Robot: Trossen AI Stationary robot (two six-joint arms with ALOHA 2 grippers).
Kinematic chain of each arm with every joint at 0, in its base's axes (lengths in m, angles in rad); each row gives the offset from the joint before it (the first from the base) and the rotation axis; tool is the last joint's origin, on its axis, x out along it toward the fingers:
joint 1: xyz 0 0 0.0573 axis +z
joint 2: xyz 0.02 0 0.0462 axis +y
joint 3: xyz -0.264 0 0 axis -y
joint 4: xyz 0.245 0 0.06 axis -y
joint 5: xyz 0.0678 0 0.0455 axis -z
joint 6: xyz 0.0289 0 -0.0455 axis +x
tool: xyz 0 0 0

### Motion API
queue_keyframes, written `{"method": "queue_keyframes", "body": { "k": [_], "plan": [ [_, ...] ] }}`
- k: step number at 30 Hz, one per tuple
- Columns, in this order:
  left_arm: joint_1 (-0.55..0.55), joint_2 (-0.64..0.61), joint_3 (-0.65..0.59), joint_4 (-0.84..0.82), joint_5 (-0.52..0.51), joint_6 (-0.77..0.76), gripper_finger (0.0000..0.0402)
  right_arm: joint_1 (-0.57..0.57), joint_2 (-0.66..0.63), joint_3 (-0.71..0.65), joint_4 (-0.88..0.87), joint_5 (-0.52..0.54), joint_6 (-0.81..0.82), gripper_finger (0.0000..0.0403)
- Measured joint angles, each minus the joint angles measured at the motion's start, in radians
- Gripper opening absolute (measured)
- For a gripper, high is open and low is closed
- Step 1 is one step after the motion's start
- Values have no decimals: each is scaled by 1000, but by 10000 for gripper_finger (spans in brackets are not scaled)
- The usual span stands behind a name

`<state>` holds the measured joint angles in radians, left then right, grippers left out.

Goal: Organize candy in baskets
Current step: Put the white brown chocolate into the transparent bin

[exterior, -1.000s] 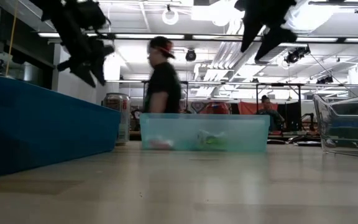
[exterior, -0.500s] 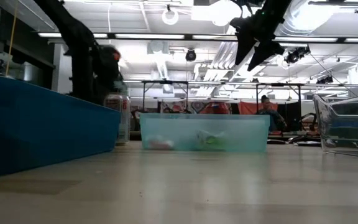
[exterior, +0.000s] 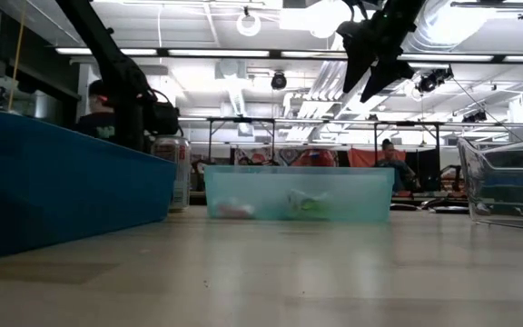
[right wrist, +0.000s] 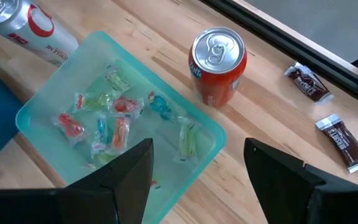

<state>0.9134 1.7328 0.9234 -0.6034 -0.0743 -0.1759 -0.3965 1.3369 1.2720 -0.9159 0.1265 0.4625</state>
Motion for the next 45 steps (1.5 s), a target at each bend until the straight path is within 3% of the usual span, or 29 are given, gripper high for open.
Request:
{"method": "queue_keyframes", "body": {
  "k": [4,6,13,18,22,27,30,33,36,45],
  "plan": [
    [-3,-28,-1,-31,-8,35,40,0,-1,0,0,0,-16,245],
    [1,-74,-6,-41,11,39,16,0,-1,0,1,0,-18,245],
    [5,-452,-6,61,224,24,2,55,-24,0,58,-73,5,245],
    [-30,-672,-5,346,510,-68,1,145,-29,0,284,-107,1,245],
    [-143,-702,-5,637,581,-199,0,199,3,0,572,-125,0,245],
    [-357,-660,-5,923,585,-254,0,243,57,0,871,-138,-98,243],
    [-465,-619,-5,1027,553,-269,0,261,82,0,946,-139,-150,243],
    [-555,-580,-4,1094,456,-268,0,271,89,0,967,-140,-174,243],
    [-605,-541,-5,1123,367,-268,0,281,89,0,969,-168,-174,243],
    [-671,-461,-4,1195,291,-301,0,280,89,0,1002,-302,-175,242]
  ]
}}
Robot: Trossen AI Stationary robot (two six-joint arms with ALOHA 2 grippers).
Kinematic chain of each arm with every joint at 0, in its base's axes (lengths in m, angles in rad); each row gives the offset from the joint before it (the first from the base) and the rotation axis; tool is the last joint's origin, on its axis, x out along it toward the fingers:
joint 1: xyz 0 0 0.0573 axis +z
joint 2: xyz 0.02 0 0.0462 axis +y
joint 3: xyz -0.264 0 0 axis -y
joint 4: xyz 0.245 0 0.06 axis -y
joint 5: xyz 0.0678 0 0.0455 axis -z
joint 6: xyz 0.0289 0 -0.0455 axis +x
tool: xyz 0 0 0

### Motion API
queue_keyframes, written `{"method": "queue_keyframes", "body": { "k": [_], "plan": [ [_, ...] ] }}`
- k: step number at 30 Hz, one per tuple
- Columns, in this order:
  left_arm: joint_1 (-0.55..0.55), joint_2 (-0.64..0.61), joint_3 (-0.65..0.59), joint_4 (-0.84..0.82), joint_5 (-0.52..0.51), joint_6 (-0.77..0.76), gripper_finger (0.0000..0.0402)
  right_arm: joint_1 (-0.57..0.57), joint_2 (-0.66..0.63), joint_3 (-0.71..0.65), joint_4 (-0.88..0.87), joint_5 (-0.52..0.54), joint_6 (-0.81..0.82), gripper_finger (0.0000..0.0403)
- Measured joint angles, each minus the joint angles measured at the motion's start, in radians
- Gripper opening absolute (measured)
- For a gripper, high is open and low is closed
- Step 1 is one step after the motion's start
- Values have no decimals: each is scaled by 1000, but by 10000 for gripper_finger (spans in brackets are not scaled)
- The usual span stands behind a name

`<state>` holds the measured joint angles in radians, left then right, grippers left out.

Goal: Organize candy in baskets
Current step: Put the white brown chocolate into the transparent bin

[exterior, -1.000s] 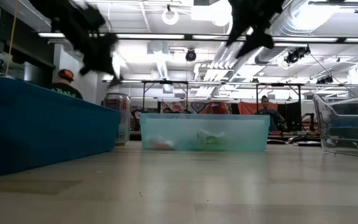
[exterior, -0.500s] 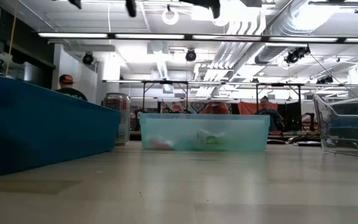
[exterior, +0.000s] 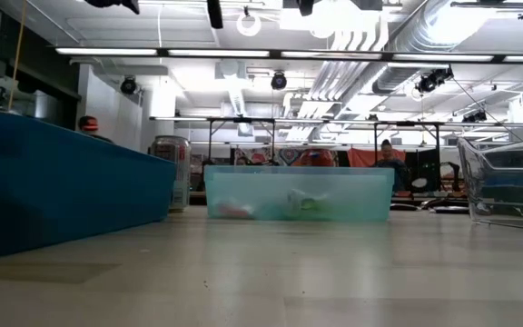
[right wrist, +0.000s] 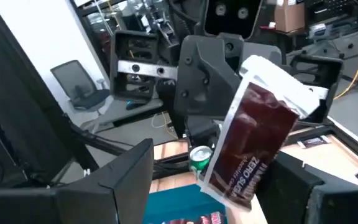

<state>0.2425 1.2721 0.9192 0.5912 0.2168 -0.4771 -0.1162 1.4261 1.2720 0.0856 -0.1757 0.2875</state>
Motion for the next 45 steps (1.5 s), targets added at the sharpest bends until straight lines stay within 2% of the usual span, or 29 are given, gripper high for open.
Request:
{"method": "queue_keyframes", "body": {
  "k": [7,10,13,17,19,23,26,29,33,36,39,45],
  "plan": [
    [-9,8,0,17,-31,51,0,-7,0,0,-42,-1,1,241],
    [-1,8,0,15,-31,52,0,-13,0,0,-52,-1,0,224],
    [6,8,0,16,-28,59,0,-22,0,0,-53,0,0,172],
    [12,7,0,15,-25,60,1,-43,-5,0,-70,0,2,51],
    [13,4,0,12,-25,56,4,-54,-12,0,-77,0,-2,16],
    [27,1,0,5,-22,-2,26,-72,-40,0,-102,0,-4,16],
    [67,-21,0,-29,37,-77,57,-88,-80,0,-163,14,-32,6],
    [116,-76,1,-134,82,-80,98,-108,-140,0,-300,48,-35,6],
    [185,-162,1,-322,88,1,148,-110,-239,0,-596,99,-15,5],
    [227,-200,1,-434,86,47,174,-54,-292,0,-854,126,55,3],
    [250,-207,1,-480,86,37,189,60,-321,-12,-1064,184,167,2],
    [255,-203,1,-480,86,18,196,376,-408,-218,-1115,197,539,1]
  ]
}}
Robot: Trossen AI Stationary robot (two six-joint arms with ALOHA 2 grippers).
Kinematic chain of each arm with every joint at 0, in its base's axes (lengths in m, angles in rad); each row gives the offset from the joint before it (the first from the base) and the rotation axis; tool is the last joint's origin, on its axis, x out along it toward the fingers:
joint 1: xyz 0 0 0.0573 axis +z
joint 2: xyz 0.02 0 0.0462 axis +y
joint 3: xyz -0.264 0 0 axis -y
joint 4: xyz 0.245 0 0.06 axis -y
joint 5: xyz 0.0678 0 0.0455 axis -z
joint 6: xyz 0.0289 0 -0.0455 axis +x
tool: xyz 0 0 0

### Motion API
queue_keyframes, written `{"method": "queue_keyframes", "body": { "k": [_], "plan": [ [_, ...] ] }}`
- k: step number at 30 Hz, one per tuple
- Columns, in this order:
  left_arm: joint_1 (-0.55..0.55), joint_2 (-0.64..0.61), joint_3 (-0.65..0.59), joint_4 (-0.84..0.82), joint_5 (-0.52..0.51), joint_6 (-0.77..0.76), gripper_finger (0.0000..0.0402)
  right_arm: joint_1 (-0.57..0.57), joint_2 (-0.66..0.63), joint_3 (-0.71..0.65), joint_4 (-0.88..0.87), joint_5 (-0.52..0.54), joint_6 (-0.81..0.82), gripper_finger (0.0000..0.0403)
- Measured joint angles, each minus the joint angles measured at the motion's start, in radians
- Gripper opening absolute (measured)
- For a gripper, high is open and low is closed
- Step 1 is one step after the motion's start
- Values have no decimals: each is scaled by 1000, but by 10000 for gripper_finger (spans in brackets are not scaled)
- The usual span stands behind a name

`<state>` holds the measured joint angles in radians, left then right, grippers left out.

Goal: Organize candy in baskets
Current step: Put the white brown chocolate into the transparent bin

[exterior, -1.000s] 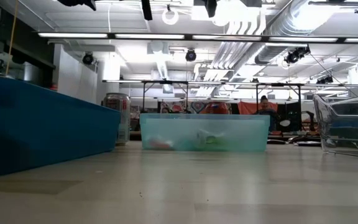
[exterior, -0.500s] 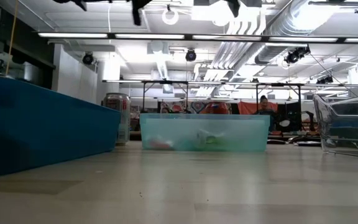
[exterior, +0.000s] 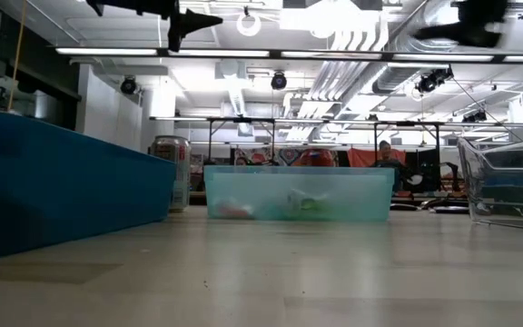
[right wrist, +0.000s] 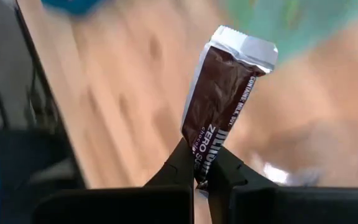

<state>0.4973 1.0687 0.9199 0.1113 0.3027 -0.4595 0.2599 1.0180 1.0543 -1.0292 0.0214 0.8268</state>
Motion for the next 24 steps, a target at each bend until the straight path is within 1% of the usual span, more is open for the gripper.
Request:
{"method": "queue_keyframes", "body": {
  "k": [3,5,9,13,14,19,22,24],
  "plan": [
    [0,1,0,-2,0,0,196,159,-40,-102,-3,-19,207,1],
    [0,1,0,-2,0,6,196,248,-57,-147,-5,-19,314,1],
    [0,1,0,-2,0,25,196,355,-46,-227,-20,-43,445,1],
    [0,1,0,-2,0,25,196,398,5,-340,11,-152,457,1],
    [0,1,0,-3,0,26,196,403,21,-370,19,-165,455,1],
    [0,1,0,-3,0,26,196,385,79,-477,47,-172,466,0],
    [0,1,0,-2,0,26,196,367,92,-503,74,-169,413,0],
    [0,1,0,-2,0,26,196,357,95,-507,110,-156,346,0]
  ]
}}
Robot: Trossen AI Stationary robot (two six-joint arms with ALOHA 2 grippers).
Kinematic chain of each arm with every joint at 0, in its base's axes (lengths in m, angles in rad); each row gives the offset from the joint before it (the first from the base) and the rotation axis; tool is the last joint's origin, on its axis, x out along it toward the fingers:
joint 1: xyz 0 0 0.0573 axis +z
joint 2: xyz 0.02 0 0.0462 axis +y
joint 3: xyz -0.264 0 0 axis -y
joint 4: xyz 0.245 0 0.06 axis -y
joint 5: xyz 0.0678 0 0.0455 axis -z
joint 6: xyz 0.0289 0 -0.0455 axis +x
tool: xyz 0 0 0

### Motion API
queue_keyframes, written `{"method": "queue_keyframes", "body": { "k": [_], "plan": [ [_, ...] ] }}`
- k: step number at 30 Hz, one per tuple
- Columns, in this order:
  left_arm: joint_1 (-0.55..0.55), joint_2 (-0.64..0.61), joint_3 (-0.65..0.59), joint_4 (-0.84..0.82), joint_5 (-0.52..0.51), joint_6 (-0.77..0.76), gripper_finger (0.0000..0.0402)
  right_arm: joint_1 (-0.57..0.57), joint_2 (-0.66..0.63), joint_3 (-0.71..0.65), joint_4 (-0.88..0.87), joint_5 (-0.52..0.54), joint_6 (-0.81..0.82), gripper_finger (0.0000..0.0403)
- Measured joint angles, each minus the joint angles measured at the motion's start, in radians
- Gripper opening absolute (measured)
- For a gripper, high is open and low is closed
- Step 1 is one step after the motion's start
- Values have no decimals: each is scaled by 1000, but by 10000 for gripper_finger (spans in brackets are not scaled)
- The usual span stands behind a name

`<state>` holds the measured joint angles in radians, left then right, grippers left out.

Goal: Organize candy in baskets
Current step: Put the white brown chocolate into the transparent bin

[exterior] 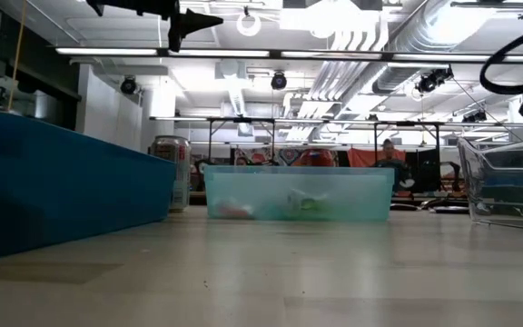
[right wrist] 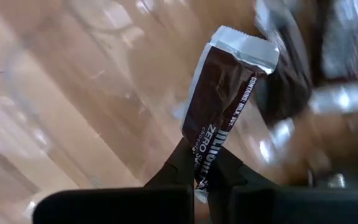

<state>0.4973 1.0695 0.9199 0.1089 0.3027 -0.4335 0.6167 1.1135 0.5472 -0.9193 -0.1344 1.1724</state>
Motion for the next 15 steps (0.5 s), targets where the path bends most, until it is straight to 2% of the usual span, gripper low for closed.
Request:
{"method": "queue_keyframes", "body": {
  "k": [5,10,15],
  "plan": [
    [0,0,0,-2,0,0,196,-4,0,9,77,79,-187,0],
    [0,0,0,-21,0,0,196,-21,19,-13,3,51,-144,0],
    [0,0,0,-48,0,0,196,-21,52,-25,24,48,-167,2]
  ]
}}
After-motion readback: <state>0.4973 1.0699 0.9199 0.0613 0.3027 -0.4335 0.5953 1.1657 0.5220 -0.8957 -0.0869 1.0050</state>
